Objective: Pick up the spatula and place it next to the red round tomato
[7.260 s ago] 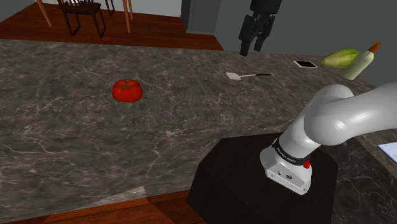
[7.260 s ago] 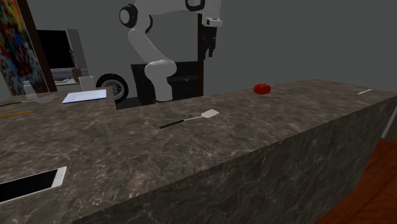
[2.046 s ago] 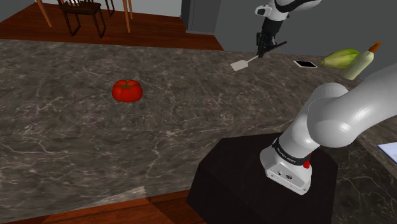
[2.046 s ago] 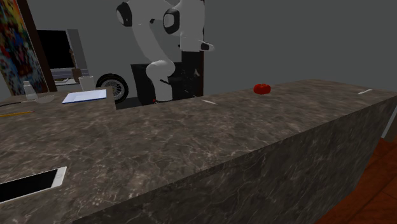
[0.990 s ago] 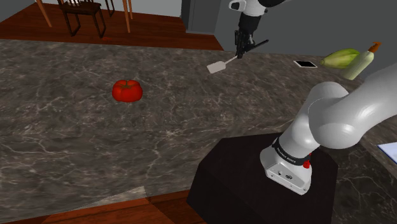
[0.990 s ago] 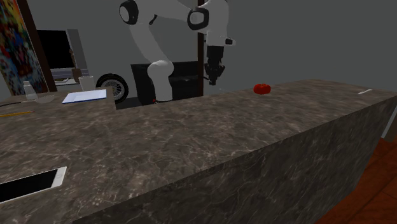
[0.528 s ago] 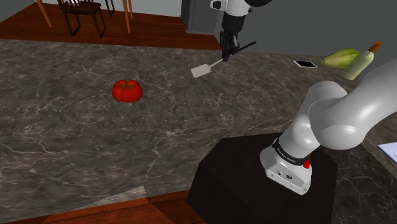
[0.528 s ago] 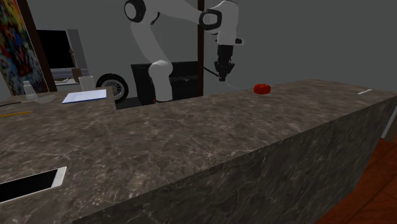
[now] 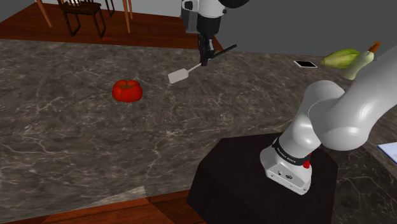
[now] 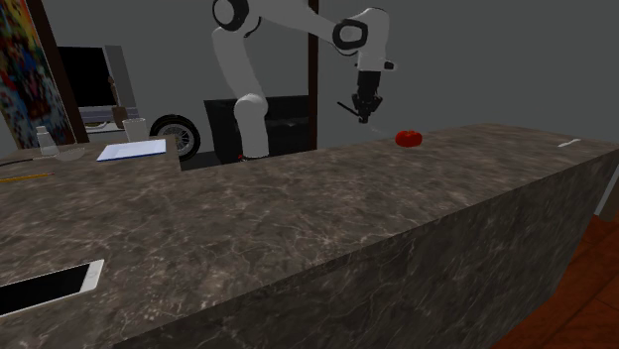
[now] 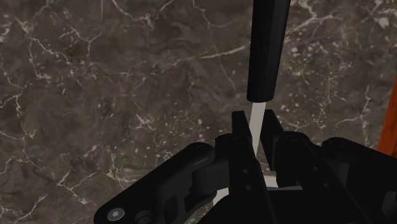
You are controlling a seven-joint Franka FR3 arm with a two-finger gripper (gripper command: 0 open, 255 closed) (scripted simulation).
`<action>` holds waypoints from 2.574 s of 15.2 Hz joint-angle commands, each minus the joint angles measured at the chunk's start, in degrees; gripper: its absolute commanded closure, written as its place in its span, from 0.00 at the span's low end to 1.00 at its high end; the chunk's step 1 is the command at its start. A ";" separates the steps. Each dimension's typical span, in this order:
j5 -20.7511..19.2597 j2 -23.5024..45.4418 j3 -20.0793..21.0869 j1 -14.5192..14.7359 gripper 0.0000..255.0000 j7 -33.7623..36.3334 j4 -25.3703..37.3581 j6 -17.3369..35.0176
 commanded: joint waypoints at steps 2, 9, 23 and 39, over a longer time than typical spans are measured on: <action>1.53 3.17 2.21 1.85 1.00 3.24 3.23 -0.38; 4.25 12.70 6.37 5.59 1.00 9.74 13.36 -1.43; 6.14 37.18 11.87 12.01 1.00 20.93 45.69 -9.67; 6.04 62.15 13.31 16.11 1.00 26.27 80.48 -19.60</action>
